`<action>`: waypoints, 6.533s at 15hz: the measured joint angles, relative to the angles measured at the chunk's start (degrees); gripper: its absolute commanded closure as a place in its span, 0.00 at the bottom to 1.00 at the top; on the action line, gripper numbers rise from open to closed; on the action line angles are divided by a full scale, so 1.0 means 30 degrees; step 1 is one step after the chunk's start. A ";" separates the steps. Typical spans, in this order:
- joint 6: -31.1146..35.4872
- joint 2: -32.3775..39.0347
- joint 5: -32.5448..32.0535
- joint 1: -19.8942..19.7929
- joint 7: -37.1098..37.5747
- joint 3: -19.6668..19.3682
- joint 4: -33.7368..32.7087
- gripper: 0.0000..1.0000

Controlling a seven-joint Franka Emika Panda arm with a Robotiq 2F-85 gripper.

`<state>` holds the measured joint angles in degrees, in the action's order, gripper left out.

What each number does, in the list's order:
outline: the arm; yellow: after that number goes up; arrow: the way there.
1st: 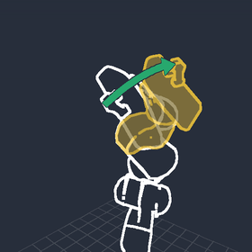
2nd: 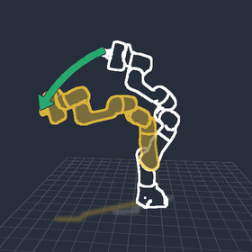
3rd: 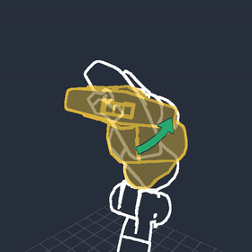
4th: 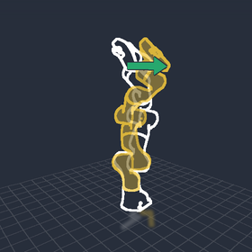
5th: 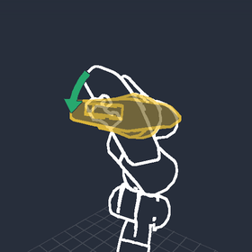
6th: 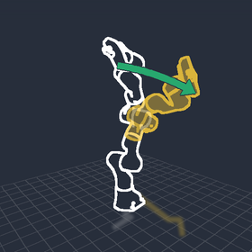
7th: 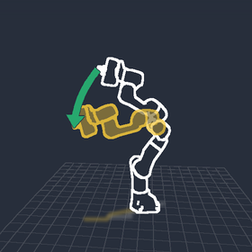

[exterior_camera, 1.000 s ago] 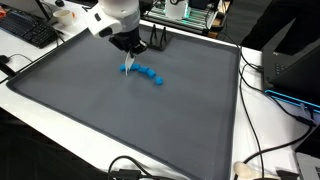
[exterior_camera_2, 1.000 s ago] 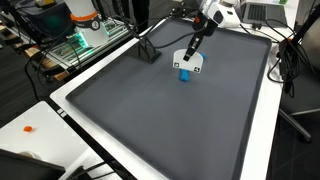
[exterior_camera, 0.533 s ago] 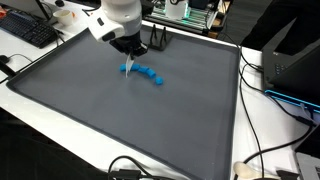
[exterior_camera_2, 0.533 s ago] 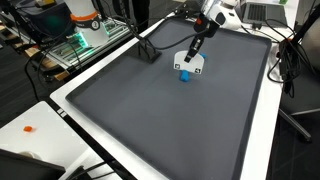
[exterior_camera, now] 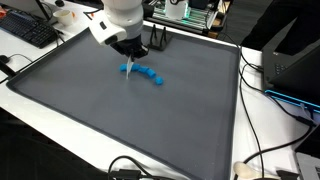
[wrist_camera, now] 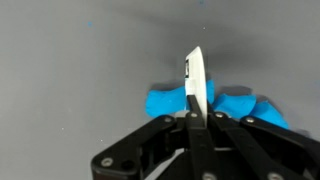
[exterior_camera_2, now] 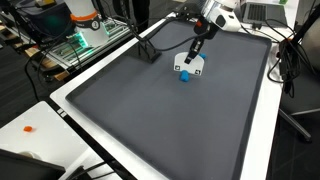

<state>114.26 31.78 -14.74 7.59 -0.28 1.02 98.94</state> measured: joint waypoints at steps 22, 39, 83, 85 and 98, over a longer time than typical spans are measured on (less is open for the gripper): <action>0.0179 -0.0456 0.0022 -0.0435 0.0121 -0.0244 0.1209 0.99; 0.0465 -0.3769 0.3425 -0.1583 0.1158 -0.0305 0.3441 0.99; 0.9890 -1.2086 1.5820 -0.2208 1.7429 -0.0296 1.7858 0.99; 1.0178 -1.2086 1.6203 -0.2271 1.7380 -0.0327 1.8047 0.99; 1.1039 -1.1910 1.7510 -0.2293 1.6917 -0.0387 1.8555 0.99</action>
<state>147.37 -3.95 37.79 0.71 50.47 -0.14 154.60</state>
